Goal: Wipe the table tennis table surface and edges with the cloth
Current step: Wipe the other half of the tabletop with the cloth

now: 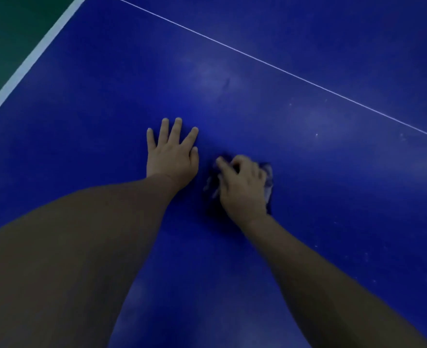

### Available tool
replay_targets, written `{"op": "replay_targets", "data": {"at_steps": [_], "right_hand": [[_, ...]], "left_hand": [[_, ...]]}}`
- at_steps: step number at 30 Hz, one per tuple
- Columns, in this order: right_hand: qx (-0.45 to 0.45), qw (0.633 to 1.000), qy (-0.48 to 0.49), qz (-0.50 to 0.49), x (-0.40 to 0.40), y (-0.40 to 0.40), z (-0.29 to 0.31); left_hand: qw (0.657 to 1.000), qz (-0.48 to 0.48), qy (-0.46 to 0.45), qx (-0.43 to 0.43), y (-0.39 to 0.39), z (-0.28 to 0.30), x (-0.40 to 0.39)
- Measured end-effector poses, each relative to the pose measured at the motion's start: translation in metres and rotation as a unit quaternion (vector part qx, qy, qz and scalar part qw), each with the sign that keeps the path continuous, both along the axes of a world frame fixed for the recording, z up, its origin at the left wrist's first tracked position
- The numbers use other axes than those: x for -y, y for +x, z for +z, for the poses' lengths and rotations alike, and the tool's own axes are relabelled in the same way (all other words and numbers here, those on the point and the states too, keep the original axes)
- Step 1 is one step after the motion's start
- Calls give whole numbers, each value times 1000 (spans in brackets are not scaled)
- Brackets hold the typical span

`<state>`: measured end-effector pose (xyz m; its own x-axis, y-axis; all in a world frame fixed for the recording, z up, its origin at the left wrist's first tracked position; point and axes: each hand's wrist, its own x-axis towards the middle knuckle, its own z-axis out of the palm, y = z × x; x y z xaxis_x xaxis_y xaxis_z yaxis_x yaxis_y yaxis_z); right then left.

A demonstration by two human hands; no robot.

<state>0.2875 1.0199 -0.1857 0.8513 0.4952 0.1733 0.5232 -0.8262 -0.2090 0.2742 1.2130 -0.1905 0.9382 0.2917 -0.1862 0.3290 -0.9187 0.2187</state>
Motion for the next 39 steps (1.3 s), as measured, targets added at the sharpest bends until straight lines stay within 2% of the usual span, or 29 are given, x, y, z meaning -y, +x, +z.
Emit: {"op": "replay_targets", "data": {"at_steps": [2, 4, 8, 12, 14, 16, 18, 19, 23, 26, 30, 33, 36, 39], "right_hand": [[-32, 994, 8, -99, 12, 22, 4], [-27, 992, 10, -122, 27, 9, 4], [-21, 1000, 18, -4, 21, -48, 2], [-13, 998, 21, 56, -8, 3, 6], [-3, 1000, 19, 10, -8, 53, 9], [-18, 996, 13, -91, 7, 92, 9], [-30, 985, 4, -172, 18, 97, 5], [-18, 984, 4, -178, 17, 88, 3], [10, 999, 27, -34, -16, 52, -3], [16, 999, 36, 4, -34, 93, 2], [-21, 992, 21, -123, -31, 157, 8], [-31, 973, 12, -228, -10, 130, 10], [-14, 987, -1, -158, -10, 76, 12], [-16, 999, -2, -45, -25, 87, 8]], "left_hand": [[1000, 0, -7, 0, 20, 1, 1], [1000, 17, -19, 3, 34, 2, 4], [999, 34, -18, 22, 36, -2, 7], [999, 37, -17, 22, 36, -1, 6], [999, 37, -17, 20, 37, -2, 6], [999, 31, -15, 22, 36, -3, 6], [999, 16, -15, 25, 37, -4, 6], [1000, 8, -15, 26, 37, -4, 5], [1000, -20, -6, 13, 35, -5, 7], [999, -36, -6, 3, 35, -5, 6], [999, -51, -9, -2, 35, -4, 7], [998, -61, -19, -20, 36, -5, 6], [998, -59, -27, -24, 39, -2, 4], [998, -58, -12, -38, 39, 0, 5]]}}
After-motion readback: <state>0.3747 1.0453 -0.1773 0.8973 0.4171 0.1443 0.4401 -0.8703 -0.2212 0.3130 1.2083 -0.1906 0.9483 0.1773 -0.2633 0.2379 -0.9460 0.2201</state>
